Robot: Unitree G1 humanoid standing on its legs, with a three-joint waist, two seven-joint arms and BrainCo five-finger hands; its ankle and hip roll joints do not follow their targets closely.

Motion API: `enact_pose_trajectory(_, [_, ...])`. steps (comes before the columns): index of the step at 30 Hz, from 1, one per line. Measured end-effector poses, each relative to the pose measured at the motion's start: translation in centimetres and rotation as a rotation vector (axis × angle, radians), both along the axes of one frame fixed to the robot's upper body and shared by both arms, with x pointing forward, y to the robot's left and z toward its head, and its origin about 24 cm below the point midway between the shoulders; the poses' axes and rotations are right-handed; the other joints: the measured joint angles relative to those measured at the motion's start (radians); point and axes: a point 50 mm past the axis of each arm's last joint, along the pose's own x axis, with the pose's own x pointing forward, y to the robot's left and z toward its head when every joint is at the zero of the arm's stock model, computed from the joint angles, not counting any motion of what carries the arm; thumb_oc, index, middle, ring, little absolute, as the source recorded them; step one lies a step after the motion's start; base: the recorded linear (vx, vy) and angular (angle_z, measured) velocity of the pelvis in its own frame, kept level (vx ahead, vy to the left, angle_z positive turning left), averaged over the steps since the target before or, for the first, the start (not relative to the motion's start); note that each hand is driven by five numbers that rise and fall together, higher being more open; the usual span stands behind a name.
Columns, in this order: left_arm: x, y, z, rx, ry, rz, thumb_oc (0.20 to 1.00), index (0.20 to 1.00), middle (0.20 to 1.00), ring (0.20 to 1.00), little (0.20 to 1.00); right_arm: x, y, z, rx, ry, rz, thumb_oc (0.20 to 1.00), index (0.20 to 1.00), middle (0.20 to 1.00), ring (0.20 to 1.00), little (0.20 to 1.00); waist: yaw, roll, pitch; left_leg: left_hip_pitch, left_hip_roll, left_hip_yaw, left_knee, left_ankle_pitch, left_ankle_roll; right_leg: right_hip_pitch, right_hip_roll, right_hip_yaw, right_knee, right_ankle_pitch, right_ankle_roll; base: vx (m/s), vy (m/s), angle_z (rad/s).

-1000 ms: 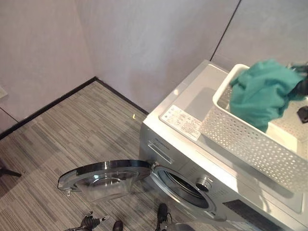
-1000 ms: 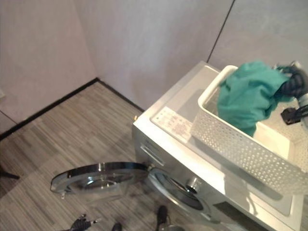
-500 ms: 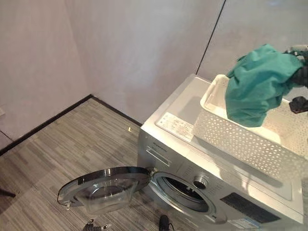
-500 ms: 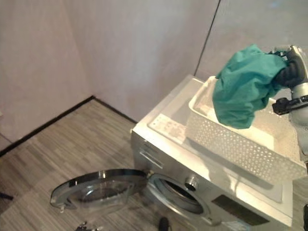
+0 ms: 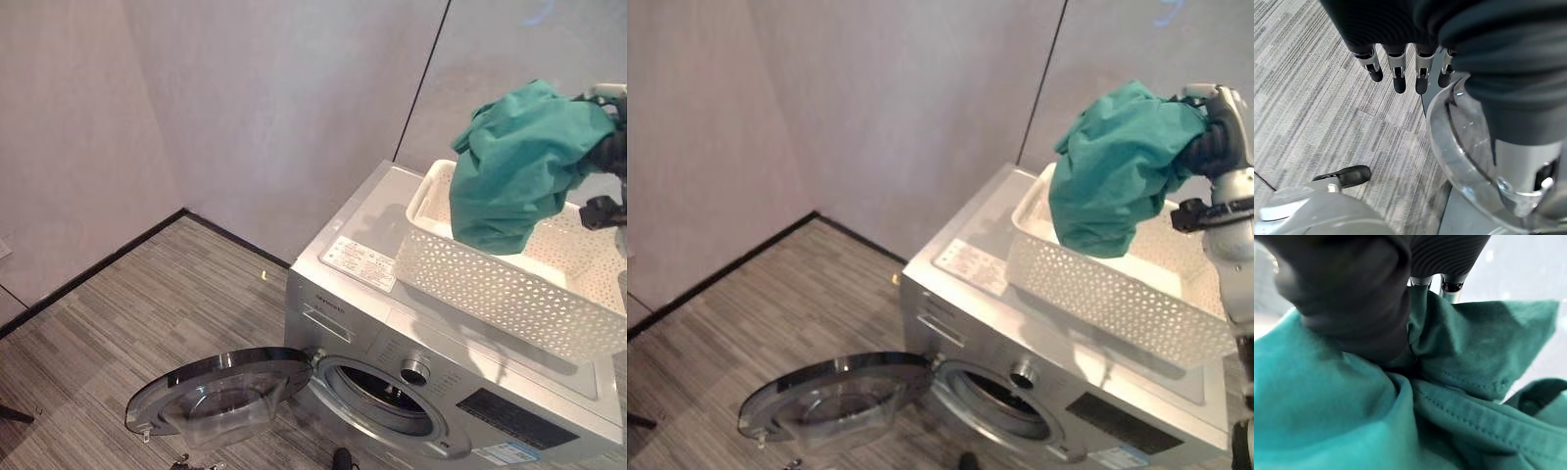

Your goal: Grab the laundry basket,head to the washer,open it,put in the laundry and shut it.

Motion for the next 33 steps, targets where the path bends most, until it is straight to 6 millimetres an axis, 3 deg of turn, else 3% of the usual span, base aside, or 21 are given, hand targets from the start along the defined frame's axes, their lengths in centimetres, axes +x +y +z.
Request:
enact_pose_trajectory(10, [-0.8, -0.1, -0.2, -0.003, 0.032, -0.005, 1.000, 1.000, 1.000, 1.000, 1.000, -5.9, -0.3, -4.0, 0.081, 0.031, 0.001, 0.200, 0.200, 0.200, 0.200, 0.200, -0.132, -0.020, 0.028, 0.052, -0.061, 0.146, 0.001, -0.016, 0.032, -0.024, -0.016, 0.146, 0.000, 0.042, 0.045, -0.04, 0.097, -0.43])
enact_pose_trajectory(13, [0.0, -0.6, -0.2, -0.016, 0.007, -0.017, 1.000, 1.000, 1.000, 1.000, 1.000, -7.5, -0.3, -4.9, 0.129, 0.020, -0.004, 0.200, 0.200, 0.200, 0.200, 0.200, -0.162, -0.022, 0.034, 0.056, -0.066, 0.171, 0.003, -0.016, 0.039, -0.032, -0.029, 0.144, 0.000, -0.001, 0.086, -0.11, 0.040, -0.26])
enact_pose_trajectory(18, [1.0, -1.0, -0.1, -0.023, -0.021, -0.033, 1.000, 1.000, 1.000, 1.000, 1.000, -9.6, 0.5, -8.0, 0.298, 0.050, 0.020, 0.200, 0.200, 0.200, 0.200, 0.200, -0.194, -0.028, 0.048, 0.053, -0.075, 0.216, 0.006, -0.014, 0.041, -0.056, -0.031, 0.143, 0.000, -0.008, 0.092, -0.12, 0.017, -0.28])
enact_pose_trajectory(20, [0.7, -1.0, -0.2, -0.023, -0.016, -0.030, 1.000, 1.000, 1.000, 1.000, 1.000, -9.8, 0.5, -8.8, 0.341, 0.081, 0.033, 0.200, 0.200, 0.200, 0.200, 0.200, -0.193, -0.018, 0.056, 0.051, -0.062, 0.245, 0.008, -0.015, 0.042, -0.065, -0.030, 0.111, 0.000, -0.052, 0.095, -0.13, -0.022, -0.39])
enact_pose_trajectory(21, [0.6, -1.0, -0.2, -0.021, -0.017, -0.023, 1.000, 1.000, 1.000, 1.000, 1.000, -9.7, 0.7, -9.0, 0.354, 0.097, 0.052, 0.200, 0.200, 0.200, 0.200, 0.200, -0.185, 0.016, 0.074, 0.047, -0.027, 0.284, 0.008, -0.013, 0.045, -0.089, -0.020, 0.031, 0.058, -0.091, 0.067, -0.13, -0.040, -0.46])
enact_pose_trajectory(24, [-0.1, -0.6, -0.2, -0.012, -0.005, -0.008, 1.000, 1.000, 1.000, 1.000, 1.000, -9.6, 0.9, -8.7, 0.362, 0.098, 0.096, 0.200, 0.200, 0.200, 0.200, 0.200, -0.153, 0.061, 0.068, 0.033, 0.049, 0.306, 0.010, -0.004, 0.031, -0.133, -0.029, -0.027, 0.302, -0.118, 0.062, -0.11, -0.078, -0.26])
enact_pose_trajectory(26, [-1.0, 0.2, 0.0, 0.010, 0.017, 0.000, 1.000, 1.000, 1.000, 1.000, 1.000, -9.2, 1.8, -8.8, 0.390, 0.099, 0.169, 0.200, 0.200, 0.200, 0.200, 0.200, -0.122, 0.041, 0.055, 0.034, 0.056, 0.319, 0.015, -0.002, 0.028, -0.098, -0.064, -0.053, 0.344, -0.140, 0.047, -0.06, -0.115, -0.30])
enact_pose_trajectory(27, [-1.1, 0.3, 0.0, 0.013, 0.020, 0.000, 1.000, 1.000, 1.000, 1.000, 1.000, -9.1, 2.0, -8.8, 0.394, 0.103, 0.181, 0.200, 0.200, 0.200, 0.200, 0.200, -0.119, 0.037, 0.052, 0.033, 0.057, 0.321, 0.016, -0.003, 0.027, -0.097, -0.063, -0.053, 0.337, -0.144, 0.046, -0.04, -0.171, -0.55])
enact_pose_trajectory(29, [-0.7, 0.6, 0.1, 0.018, 0.002, 0.015, 1.000, 1.000, 1.000, 1.000, 1.000, -7.8, 4.1, -9.4, 0.432, 0.166, 0.330, 0.200, 0.200, 0.200, 0.200, 0.200, -0.064, 0.004, 0.048, -0.028, 0.066, 0.318, 0.117, 0.005, 0.010, -0.045, -0.039, -0.065, 0.173, -0.099, -0.025, -0.03, -0.153, -0.61])
enact_pose_trajectory(30, [0.0, 0.6, 0.2, 0.017, -0.026, 0.022, 1.000, 1.000, 1.000, 1.000, 1.000, -7.5, 4.8, -9.5, 0.438, 0.185, 0.376, 0.200, 0.200, 0.200, 0.200, 0.200, -0.053, -0.010, 0.052, -0.065, 0.050, 0.302, 0.124, -0.030, 0.034, -0.044, -0.044, -0.051, 0.127, -0.070, -0.025, -0.01, -0.152, -0.40])
enact_pose_trajectory(32, [1.2, -0.1, 0.3, 0.000, -0.069, 0.014, 1.000, 1.000, 1.000, 1.000, 1.000, -7.2, 5.1, -9.1, 0.400, 0.204, 0.410, 0.200, 0.200, 0.200, 0.200, 0.200, -0.046, 0.019, 0.058, -0.092, 0.015, 0.241, 0.017, 0.000, 0.048, -0.048, -0.014, -0.044, 0.065, -0.017, 0.022, -0.01, -0.206, -0.45])
enact_pose_trajectory(33, [1.2, 0.1, 0.4, 0.004, -0.084, 0.020, 1.000, 1.000, 1.000, 1.000, 1.000, -7.0, 5.5, -9.2, 0.401, 0.212, 0.431, 0.200, 0.200, 0.200, 0.200, 0.200, -0.022, 0.028, 0.053, -0.072, 0.032, 0.240, -0.002, 0.047, 0.018, -0.038, -0.005, -0.036, 0.023, 0.005, 0.050, -0.03, -0.193, -0.66])
